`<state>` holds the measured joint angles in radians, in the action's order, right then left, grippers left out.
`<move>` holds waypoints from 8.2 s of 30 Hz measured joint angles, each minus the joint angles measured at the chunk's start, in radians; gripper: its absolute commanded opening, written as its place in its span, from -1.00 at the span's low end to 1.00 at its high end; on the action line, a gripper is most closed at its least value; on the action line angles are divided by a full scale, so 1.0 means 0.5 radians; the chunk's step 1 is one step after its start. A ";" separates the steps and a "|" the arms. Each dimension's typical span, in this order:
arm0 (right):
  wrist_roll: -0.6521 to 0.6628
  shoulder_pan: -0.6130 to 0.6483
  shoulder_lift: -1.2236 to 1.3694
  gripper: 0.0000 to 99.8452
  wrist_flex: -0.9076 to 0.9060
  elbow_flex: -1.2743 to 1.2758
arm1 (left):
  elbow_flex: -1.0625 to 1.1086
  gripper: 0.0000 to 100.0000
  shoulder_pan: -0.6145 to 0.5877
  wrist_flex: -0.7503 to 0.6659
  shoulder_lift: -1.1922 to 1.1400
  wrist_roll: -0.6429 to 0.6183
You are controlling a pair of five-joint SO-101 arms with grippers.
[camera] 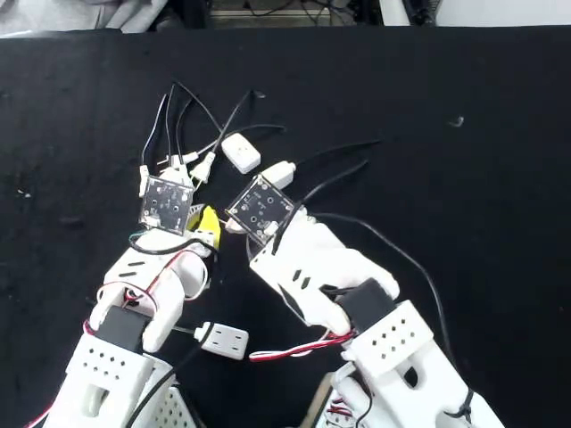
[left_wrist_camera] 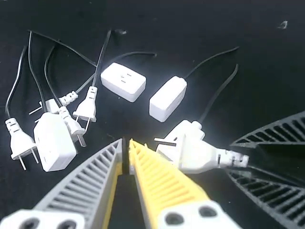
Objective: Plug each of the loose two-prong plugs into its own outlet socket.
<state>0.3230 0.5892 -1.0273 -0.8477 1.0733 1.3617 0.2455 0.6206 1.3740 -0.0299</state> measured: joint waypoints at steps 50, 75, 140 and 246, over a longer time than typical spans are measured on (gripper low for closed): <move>0.000 0.000 0.000 -0.98 0.000 0.000 | -0.086 -0.94 -0.193 0.003 0.000 -0.175; 0.000 0.000 0.000 -0.98 0.003 0.031 | -0.086 -0.94 -0.193 -0.015 0.000 -0.396; -0.040 0.273 -0.580 -0.98 -0.230 0.110 | -0.064 -0.94 -0.129 -0.160 -0.012 -0.408; 0.276 0.770 1.418 -0.98 -1.442 -1.080 | 0.540 -0.94 -1.651 0.485 -0.009 0.442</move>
<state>0.4611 0.9743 -0.3184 -1.5689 0.5332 1.6318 -0.5800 0.8631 1.3694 0.1910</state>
